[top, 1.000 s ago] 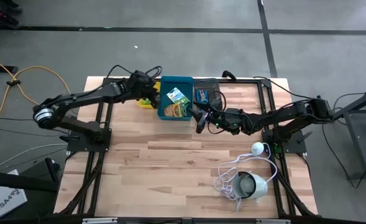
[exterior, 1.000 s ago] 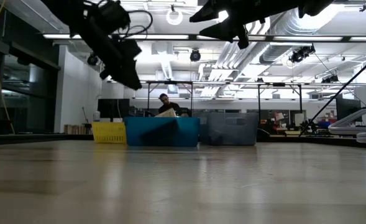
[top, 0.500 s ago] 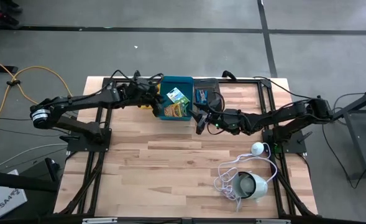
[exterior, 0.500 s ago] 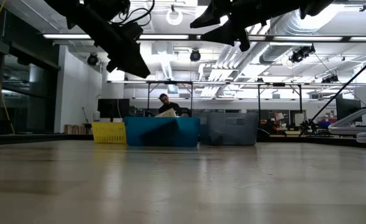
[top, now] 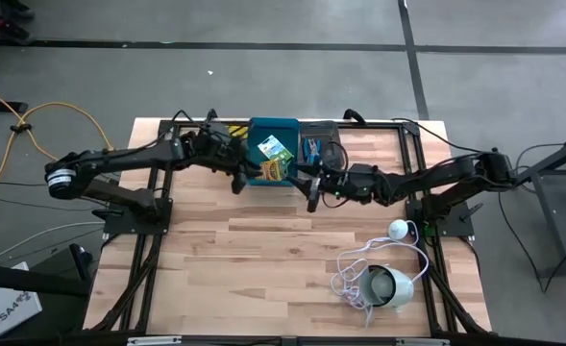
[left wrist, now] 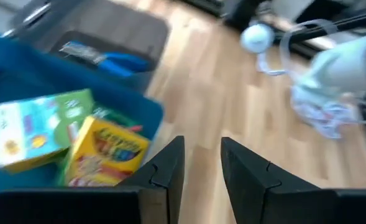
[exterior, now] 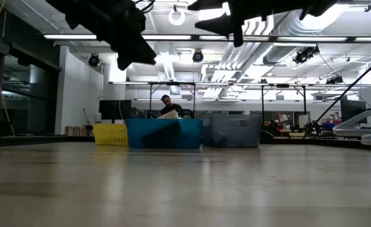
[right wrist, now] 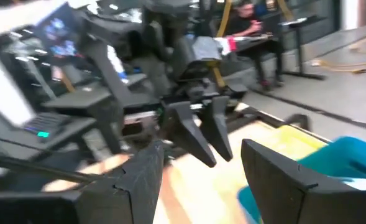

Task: Pick & Place School Supplies
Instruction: Return to Home Position

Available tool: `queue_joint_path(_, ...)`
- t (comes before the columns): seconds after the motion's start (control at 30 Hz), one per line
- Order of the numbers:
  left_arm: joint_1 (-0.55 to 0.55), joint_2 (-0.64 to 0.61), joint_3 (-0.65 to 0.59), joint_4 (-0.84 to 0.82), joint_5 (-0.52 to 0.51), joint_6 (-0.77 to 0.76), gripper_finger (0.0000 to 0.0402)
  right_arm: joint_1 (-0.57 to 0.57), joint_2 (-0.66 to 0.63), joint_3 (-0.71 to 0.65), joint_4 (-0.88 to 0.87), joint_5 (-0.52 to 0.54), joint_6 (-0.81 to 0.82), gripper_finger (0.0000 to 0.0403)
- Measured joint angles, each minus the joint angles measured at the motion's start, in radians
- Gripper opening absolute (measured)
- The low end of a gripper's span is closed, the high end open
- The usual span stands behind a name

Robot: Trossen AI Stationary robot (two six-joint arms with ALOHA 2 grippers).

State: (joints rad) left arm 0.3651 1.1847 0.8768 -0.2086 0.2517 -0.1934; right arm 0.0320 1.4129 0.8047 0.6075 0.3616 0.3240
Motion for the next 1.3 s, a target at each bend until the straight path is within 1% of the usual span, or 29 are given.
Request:
queue_joint_path(0.17, 0.055, -0.049, 0.0, 0.002, 0.162, 0.022, 0.0101, -0.038, -0.056, 0.0, -0.03, -0.159, 0.02, 0.0207)
queue_joint_path(0.23, 0.077, -0.078, 0.0, -0.012, 0.206, 0.04, 0.0101, -0.042, -0.075, 0.0, -0.04, -0.184, 0.016, 0.0207)
queue_joint_path(0.3, 0.099, -0.107, 0.0, -0.028, 0.228, 0.048, 0.0101, -0.043, -0.117, -0.001, -0.098, -0.177, 0.007, 0.0207)
queue_joint_path(0.4, 0.122, -0.151, 0.0, -0.072, 0.233, 0.066, 0.0101, -0.046, -0.173, -0.002, -0.163, -0.136, -0.003, 0.0207)
queue_joint_path(0.53, 0.14, -0.198, 0.0, -0.133, 0.228, 0.082, 0.0101, -0.048, -0.276, -0.073, -0.186, -0.098, -0.013, 0.0207)
queue_joint_path(0.83, 0.138, -0.294, -0.004, -0.193, 0.234, 0.106, 0.0101, -0.052, -0.631, -0.377, -0.138, -0.106, 0.02, 0.0207)
queue_joint_path(0.93, 0.125, -0.317, -0.004, -0.204, 0.254, 0.115, 0.0101, -0.052, -0.733, -0.44, -0.13, -0.118, 0.019, 0.0207)
queue_joint_path(1.13, 0.082, -0.357, -0.035, -0.222, 0.252, 0.114, 0.0101, -0.052, -0.905, -0.551, -0.124, -0.129, 0.013, 0.0207)
queue_joint_path(1.3, 0.046, -0.38, -0.08, -0.212, 0.248, 0.112, 0.0101, -0.052, -1.009, -0.627, -0.124, -0.153, 0.027, 0.0207)
